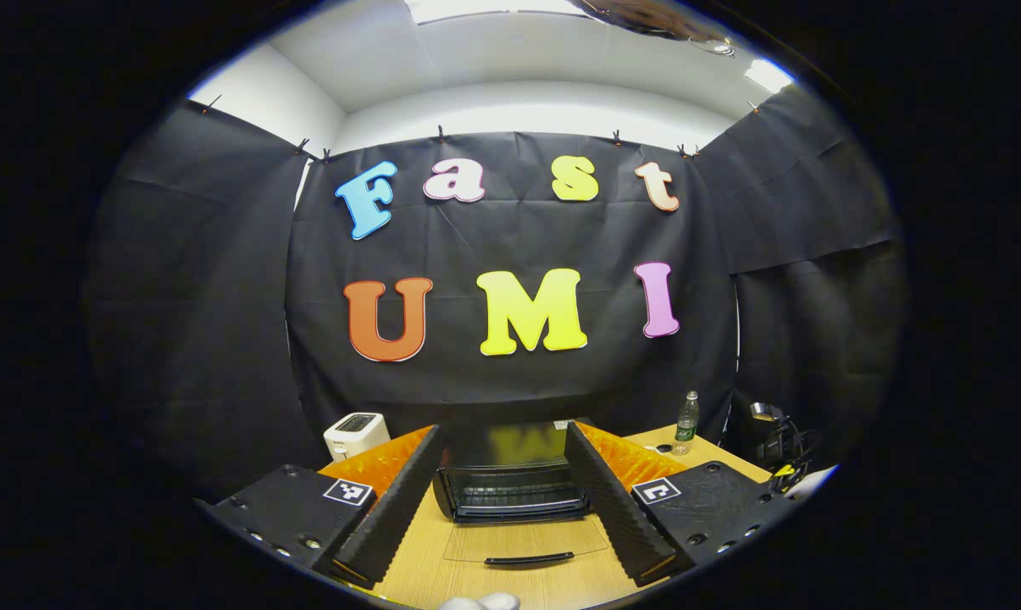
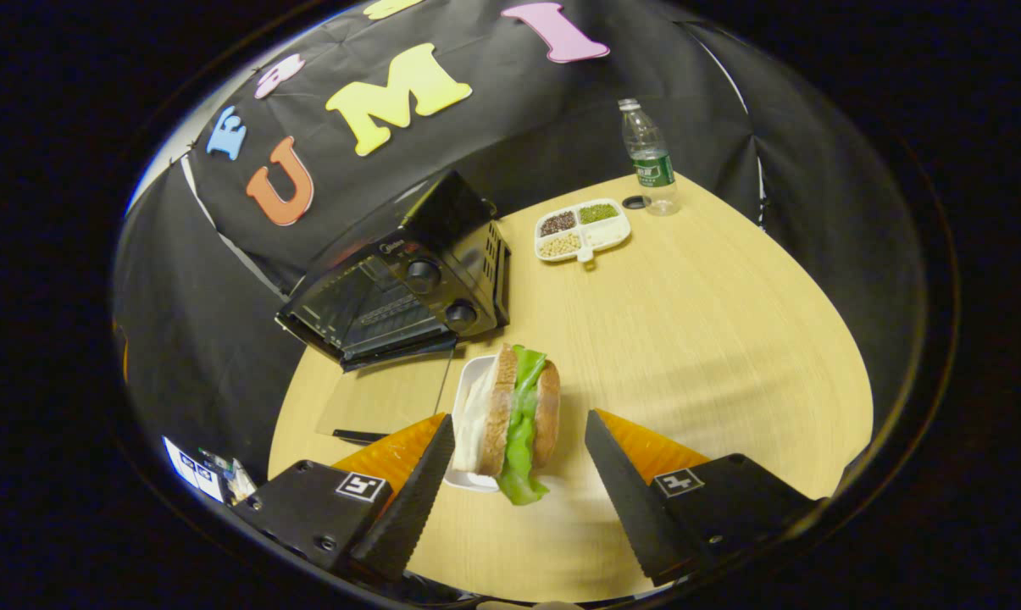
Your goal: Open the electric oven with the left hand, put the food in, and close the electric oven.
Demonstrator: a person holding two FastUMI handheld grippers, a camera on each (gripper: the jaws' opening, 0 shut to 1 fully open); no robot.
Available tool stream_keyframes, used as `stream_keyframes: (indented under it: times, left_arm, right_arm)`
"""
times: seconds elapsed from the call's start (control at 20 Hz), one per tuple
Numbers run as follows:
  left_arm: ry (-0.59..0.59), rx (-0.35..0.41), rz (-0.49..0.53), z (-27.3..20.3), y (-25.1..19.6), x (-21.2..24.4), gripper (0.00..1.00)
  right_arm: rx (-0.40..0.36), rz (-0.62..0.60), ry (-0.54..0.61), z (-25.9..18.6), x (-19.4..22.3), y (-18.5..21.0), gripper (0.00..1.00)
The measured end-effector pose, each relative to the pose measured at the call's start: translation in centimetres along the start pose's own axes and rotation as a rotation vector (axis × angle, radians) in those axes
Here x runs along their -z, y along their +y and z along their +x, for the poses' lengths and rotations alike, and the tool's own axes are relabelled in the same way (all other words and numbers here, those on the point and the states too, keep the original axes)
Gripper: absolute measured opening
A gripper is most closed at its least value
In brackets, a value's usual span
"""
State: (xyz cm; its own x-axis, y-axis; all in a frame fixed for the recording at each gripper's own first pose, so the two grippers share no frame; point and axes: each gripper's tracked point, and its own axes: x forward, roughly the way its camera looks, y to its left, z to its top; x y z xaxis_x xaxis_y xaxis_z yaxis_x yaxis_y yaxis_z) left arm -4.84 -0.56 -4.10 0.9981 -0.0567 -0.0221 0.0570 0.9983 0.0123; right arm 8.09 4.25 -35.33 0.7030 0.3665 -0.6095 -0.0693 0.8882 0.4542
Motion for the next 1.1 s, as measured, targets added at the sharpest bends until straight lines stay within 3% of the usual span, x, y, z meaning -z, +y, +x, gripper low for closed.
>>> stream_keyframes:
  times: [0.2,0.4,0.5,0.55,0.6,0.7,0.75,0.8,1.1]
  left_arm:
    - [0.007,-0.001,0.001,0.4,0.1,-0.3,0.95]
    - [0.008,-0.015,-0.007,0.7,0.4,-0.4,0.95]
    - [0.015,-0.021,-0.002,0.9,0.6,-0.1,0.95]
    - [0.018,-0.025,-0.001,0.8,0.8,0.0,0.96]
    - [0.022,-0.025,-0.001,1.0,0.8,-0.1,0.96]
    - [0.026,-0.03,0.0,1.0,1.0,0.1,0.95]
    - [0.03,-0.03,-0.001,1.1,1.1,0.3,0.96]
    - [0.034,-0.029,-0.002,1.1,1.1,0.4,0.95]
    - [0.046,-0.014,-0.01,1.1,1.6,0.9,0.96]
  right_arm:
    - [-0.061,0.01,0.113,2.5,0.8,0.9,0.92]
    - [-0.128,0.116,0.211,4.8,1.2,1.6,0.93]
    - [-0.128,0.135,0.248,5.3,1.5,1.6,0.8]
    - [-0.12,0.131,0.251,5.5,1.5,1.2,0.84]
    - [-0.123,0.145,0.251,5.5,1.4,1.3,0.63]
    - [-0.142,0.172,0.266,5.4,1.4,1.7,0.51]
    - [-0.151,0.168,0.272,5.3,1.4,1.7,0.51]
    - [-0.149,0.168,0.271,5.3,1.2,1.8,0.41]
    - [-0.18,0.221,0.201,2.8,-1.5,3.5,0.37]
